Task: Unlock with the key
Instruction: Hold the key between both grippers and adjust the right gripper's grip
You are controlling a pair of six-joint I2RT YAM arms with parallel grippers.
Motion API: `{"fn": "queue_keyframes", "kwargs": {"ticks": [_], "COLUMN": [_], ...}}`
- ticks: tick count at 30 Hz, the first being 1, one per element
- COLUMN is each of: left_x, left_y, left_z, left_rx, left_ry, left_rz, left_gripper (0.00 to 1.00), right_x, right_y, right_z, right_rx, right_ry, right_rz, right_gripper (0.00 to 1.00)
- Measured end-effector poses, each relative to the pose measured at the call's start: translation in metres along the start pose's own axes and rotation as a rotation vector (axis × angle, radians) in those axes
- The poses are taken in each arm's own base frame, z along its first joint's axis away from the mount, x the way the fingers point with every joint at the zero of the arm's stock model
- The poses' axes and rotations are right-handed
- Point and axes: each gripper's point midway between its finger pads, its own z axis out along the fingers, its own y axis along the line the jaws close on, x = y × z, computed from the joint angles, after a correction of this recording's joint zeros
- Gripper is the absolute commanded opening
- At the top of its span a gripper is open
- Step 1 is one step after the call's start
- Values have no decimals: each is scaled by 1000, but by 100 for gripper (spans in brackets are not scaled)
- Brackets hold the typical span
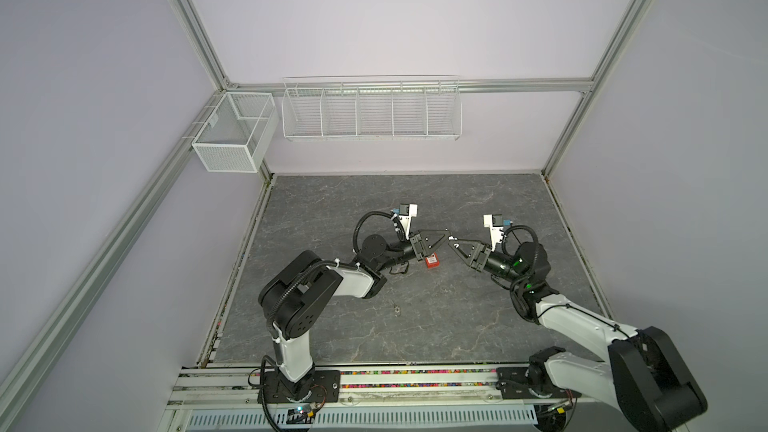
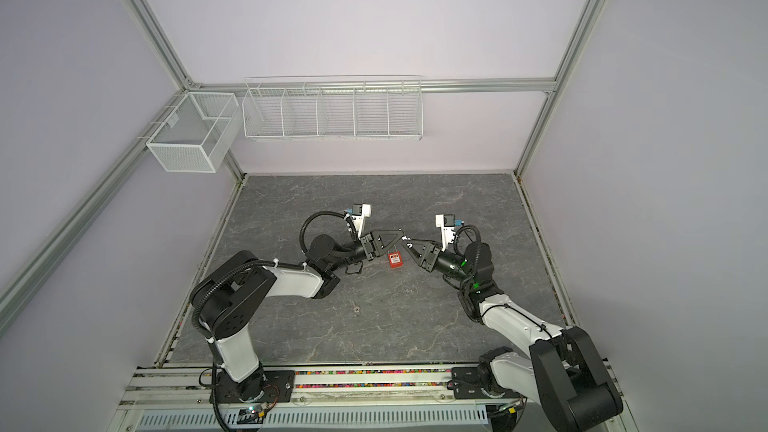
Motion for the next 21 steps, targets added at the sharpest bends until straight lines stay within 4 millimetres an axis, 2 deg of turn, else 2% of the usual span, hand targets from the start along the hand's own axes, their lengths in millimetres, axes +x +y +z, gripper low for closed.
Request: {"fn": "queue_keyframes", "kwargs": {"ticks": [4,8,15,21], "left_x": [-4,-5,-6,-8], "left_y": [2,2,2,3], "left_z": [-2,-2,-2,-3], "left_rx": [-7,-8,-7,-12], "left_ry": [-11,-13,-17,-23], "left_rz": [1,1,5,12], "left_gripper": [0,0,0,0], "right_x": [-1,-1,0,-1], "right_y": [4,7,3,1], "right_z": [-3,-4,-5,-4], "right_rx": [0,1,15,14], "right_ry": [-1,-4,1,-4], "right_rz": [-10,-19,3,15], "right_gripper": [29,19,6,6]}}
